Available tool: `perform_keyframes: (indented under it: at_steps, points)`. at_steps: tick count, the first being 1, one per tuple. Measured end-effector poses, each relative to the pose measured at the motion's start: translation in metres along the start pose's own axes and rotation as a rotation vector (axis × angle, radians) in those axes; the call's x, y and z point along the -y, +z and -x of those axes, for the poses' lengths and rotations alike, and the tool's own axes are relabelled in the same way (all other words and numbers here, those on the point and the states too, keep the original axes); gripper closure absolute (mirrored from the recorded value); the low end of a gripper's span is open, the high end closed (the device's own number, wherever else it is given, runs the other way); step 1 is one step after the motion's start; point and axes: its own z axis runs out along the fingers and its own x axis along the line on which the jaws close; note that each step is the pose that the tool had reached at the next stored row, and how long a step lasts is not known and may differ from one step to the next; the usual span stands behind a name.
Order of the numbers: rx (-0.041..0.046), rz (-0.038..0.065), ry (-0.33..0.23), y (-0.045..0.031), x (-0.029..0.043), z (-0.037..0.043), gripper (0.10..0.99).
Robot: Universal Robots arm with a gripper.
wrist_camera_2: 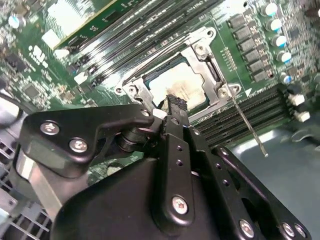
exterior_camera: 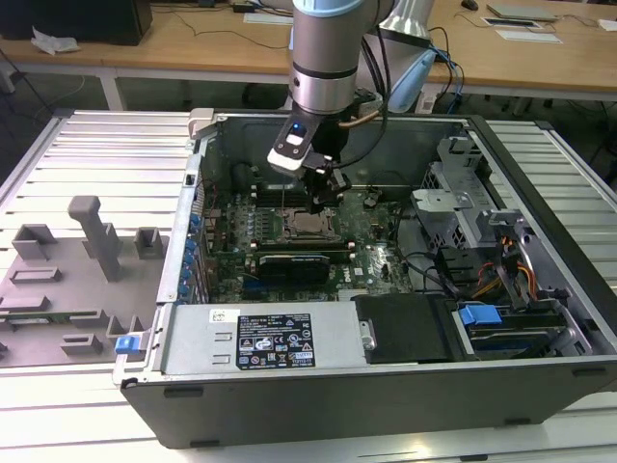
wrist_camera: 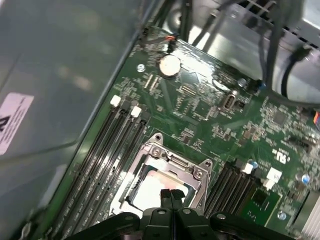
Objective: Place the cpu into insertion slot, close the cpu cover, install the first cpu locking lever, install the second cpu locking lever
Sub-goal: 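Close the cpu cover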
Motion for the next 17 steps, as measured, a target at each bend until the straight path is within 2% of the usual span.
perform_keyframes:
  at_steps: [8, 12, 17]
  points:
    - [0.003, 0.005, -0.191, 0.0001, 0.0, 0.0, 0.98]
    - [0.0046, 0.008, -0.333, 0.0001, 0.0, 0.0, 0.98]
    - [0.005, 0.012, -0.451, 0.0001, 0.0, 0.0, 0.98]
